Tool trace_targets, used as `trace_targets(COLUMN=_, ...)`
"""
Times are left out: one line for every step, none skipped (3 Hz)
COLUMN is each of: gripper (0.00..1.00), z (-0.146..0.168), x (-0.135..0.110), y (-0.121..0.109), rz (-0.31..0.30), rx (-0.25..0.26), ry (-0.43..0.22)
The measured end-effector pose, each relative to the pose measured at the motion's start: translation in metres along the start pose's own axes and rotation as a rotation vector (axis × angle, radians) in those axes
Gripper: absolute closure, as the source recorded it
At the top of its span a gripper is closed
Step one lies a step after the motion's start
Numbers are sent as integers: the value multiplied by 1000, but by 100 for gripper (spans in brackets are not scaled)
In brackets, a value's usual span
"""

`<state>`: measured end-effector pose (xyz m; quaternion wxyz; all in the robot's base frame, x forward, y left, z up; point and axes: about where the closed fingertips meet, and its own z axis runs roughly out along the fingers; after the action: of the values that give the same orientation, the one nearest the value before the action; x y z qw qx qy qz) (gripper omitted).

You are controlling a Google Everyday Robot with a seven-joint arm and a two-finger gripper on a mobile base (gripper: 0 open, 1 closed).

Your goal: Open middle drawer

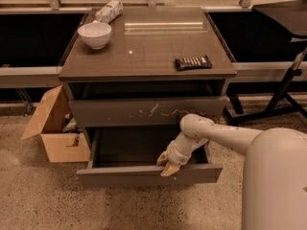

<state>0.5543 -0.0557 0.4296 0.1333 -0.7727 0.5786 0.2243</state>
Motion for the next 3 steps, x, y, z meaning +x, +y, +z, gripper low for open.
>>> trace_targets(gripper=100, z=4, x=-9, y=17, rz=5, rx=-11, ry=-43)
trace_targets(gripper=100, z=8, x=-20, y=38, rz=11, rx=-22, ry=-106)
trace_targets(gripper=97, z=8, x=-20, y=37, rz=11, rx=-22, ry=-106)
